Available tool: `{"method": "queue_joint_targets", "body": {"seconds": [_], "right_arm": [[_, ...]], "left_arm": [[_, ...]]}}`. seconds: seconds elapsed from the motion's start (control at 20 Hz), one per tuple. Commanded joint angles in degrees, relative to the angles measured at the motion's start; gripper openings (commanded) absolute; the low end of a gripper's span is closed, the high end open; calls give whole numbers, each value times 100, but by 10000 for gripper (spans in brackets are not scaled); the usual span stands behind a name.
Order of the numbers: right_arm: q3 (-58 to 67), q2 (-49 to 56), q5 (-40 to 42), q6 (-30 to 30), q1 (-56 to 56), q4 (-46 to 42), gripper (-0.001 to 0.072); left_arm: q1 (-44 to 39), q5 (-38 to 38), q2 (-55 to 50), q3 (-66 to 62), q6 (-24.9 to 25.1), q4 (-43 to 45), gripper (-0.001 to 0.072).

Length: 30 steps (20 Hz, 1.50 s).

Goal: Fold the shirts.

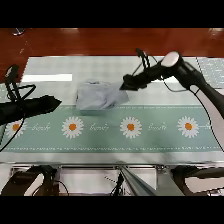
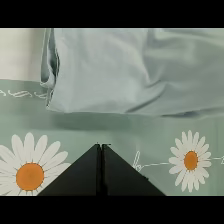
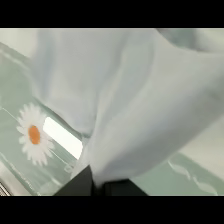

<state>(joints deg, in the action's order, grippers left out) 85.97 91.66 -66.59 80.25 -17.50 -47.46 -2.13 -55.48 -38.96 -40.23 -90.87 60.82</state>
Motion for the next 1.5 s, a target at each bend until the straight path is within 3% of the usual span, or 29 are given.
{"method": "queue_joint_targets", "body": {"seconds": [0.0,0.25,0.75,1.2,1.45], "right_arm": [[1792,20,-463,649,-332,-986,25],[3213,9,-1388,1285,297,-1576,25],[3224,-1123,-3458,1764,3547,-1453,25],[468,-2830,-3403,1633,5681,-1541,25],[-756,-3814,-3582,1681,7095,-2697,25]], "left_arm": [[-4,0,-131,2,13,-4,22],[-4,-2,-278,2,13,-2,22],[-4,-7,-275,2,11,-94,22],[-4,-2,-275,2,13,-92,22],[-4,-2,-275,2,13,-94,22]]}}
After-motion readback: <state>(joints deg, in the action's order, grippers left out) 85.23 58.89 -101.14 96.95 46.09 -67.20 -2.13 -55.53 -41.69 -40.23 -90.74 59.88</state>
